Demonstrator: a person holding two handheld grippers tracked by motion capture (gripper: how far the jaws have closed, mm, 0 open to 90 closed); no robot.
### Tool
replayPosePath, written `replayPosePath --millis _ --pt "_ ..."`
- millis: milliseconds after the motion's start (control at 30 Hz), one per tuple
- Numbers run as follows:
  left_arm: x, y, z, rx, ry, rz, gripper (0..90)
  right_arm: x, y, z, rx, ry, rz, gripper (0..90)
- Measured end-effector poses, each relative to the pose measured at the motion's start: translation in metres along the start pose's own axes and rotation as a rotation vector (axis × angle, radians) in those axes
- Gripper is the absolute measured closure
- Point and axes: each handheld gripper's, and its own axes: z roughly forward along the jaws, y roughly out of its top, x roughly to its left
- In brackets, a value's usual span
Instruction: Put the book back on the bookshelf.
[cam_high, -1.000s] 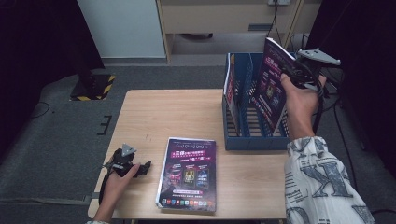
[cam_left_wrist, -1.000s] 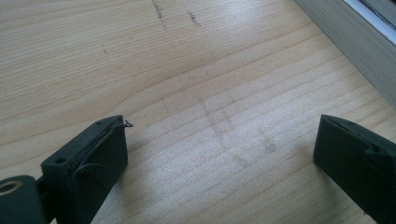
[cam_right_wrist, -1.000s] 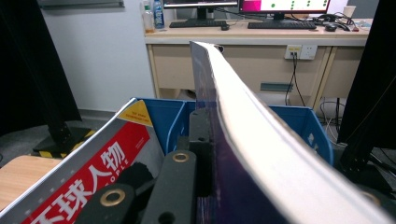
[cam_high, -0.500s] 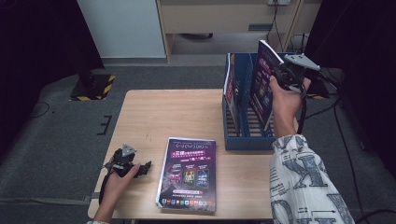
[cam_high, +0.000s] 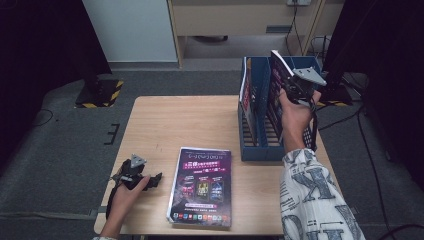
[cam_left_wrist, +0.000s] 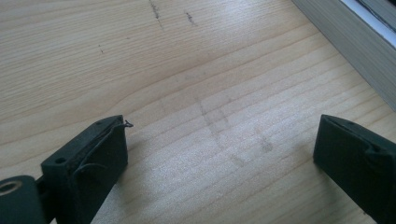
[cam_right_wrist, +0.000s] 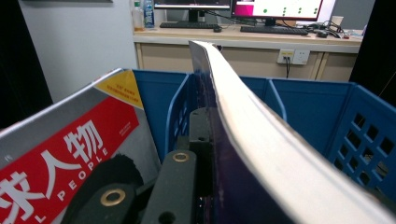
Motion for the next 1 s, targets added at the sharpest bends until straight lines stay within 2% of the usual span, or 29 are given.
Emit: replayPosePath --millis 433,700,833,1000 --pt "0.000 0.000 0.000 0.004 0.000 0.004 1.7 0.008 -0.025 0.011 0.013 0.016 0.022 82.5" --pt "-0.001 0.001 0.001 0.008 0.004 0.001 0.8 0.007 -0.036 0.015 0.026 0.018 0.010 82.5" --pt "-0.001 0.001 0.001 0.008 0.003 0.001 0.8 0.008 -0.040 0.014 0.020 0.023 -0.009 82.3" --pt "-0.001 0.001 0.001 0.008 0.004 0.001 0.9 0.009 -0.044 0.008 0.019 0.051 -0.002 82.2"
